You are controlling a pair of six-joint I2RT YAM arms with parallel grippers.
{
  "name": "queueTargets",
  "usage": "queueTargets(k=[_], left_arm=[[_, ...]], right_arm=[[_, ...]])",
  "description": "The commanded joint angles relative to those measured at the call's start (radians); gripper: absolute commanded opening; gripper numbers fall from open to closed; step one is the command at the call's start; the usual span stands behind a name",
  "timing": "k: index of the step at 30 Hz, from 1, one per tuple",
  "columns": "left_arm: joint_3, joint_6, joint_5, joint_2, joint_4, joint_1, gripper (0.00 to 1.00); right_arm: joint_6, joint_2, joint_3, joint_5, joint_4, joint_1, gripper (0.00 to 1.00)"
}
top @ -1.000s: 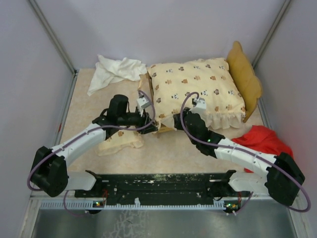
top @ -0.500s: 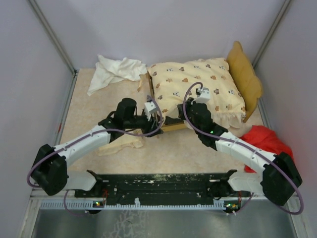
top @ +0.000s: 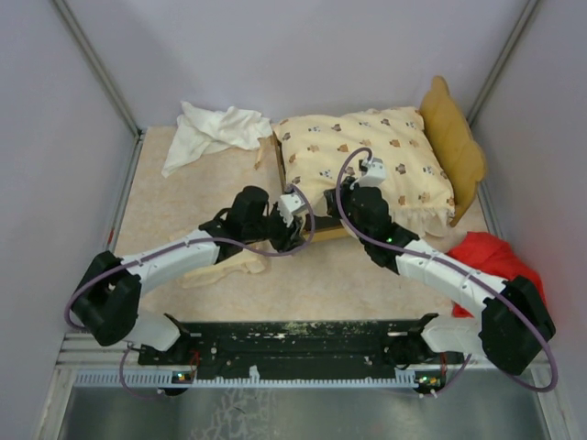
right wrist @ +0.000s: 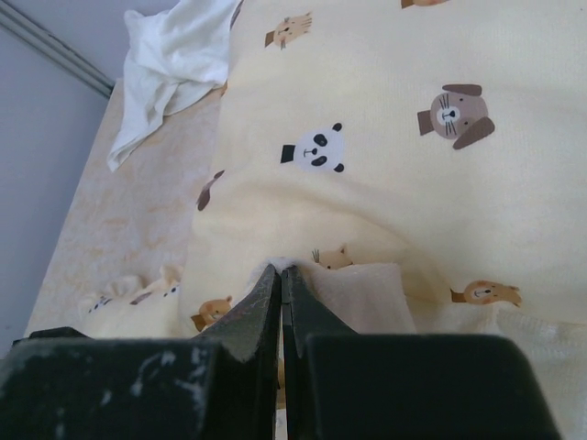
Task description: Set up the pet bed
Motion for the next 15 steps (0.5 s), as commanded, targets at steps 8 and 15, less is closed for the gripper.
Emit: queueTargets(k=[8,15], left_arm=[[0.113,-0.039,0.074,-0.014,0.007,-0.019,0.0],[0.088,-0.365,0.294,-0.081,0.244,-0.018,0.02]], right_arm=[[-0.021,-0.018,0.061,0.012,0.068,-0.02,0.0],[-0.02,-0.006,0.061,-0.001,0.082,-0.033,0.0]])
